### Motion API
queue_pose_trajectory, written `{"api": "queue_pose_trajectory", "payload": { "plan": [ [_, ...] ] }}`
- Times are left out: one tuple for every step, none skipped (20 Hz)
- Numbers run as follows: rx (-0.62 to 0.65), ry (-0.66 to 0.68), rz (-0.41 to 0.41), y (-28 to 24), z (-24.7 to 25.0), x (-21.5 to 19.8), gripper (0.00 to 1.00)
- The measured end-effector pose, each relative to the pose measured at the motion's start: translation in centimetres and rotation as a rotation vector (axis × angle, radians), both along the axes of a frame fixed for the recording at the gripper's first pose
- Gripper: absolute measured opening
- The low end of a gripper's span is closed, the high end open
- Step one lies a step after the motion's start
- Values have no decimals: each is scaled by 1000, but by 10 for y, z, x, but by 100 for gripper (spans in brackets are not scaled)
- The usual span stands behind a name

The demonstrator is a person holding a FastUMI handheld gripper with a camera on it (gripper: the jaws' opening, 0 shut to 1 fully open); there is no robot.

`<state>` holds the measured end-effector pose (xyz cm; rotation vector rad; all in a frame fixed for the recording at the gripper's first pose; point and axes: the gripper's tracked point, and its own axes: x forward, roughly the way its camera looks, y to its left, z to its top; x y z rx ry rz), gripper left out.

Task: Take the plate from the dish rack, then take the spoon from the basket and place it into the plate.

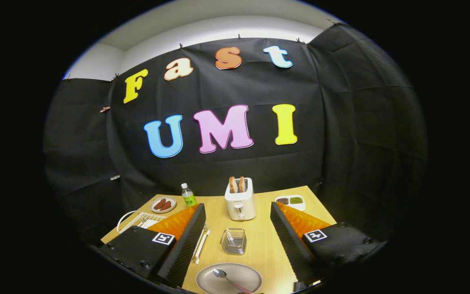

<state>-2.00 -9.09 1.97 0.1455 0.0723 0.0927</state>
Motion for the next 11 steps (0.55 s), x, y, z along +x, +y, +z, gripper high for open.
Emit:
{"api": "queue_pose_trajectory", "payload": {
  "plan": [
    [1, -15, -30, -5, 4, -7, 99],
    [3, -29, -55, -8, 6, -14, 98],
    [0, -30, -73, -9, 3, -20, 98],
    [-4, -19, -88, -10, -4, -26, 98],
    [-4, -9, -96, -8, -7, -31, 98],
    [0, -6, -103, -6, -7, -36, 98],
    [3, -7, -108, -4, -7, -39, 98],
    [3, -9, -112, -2, -7, -41, 98],
    [-2, -12, -116, 0, -6, -42, 98],
    [-7, -14, -117, 3, -5, -43, 98],
    [-10, -17, -115, 7, -4, -43, 98]
  ]
}}
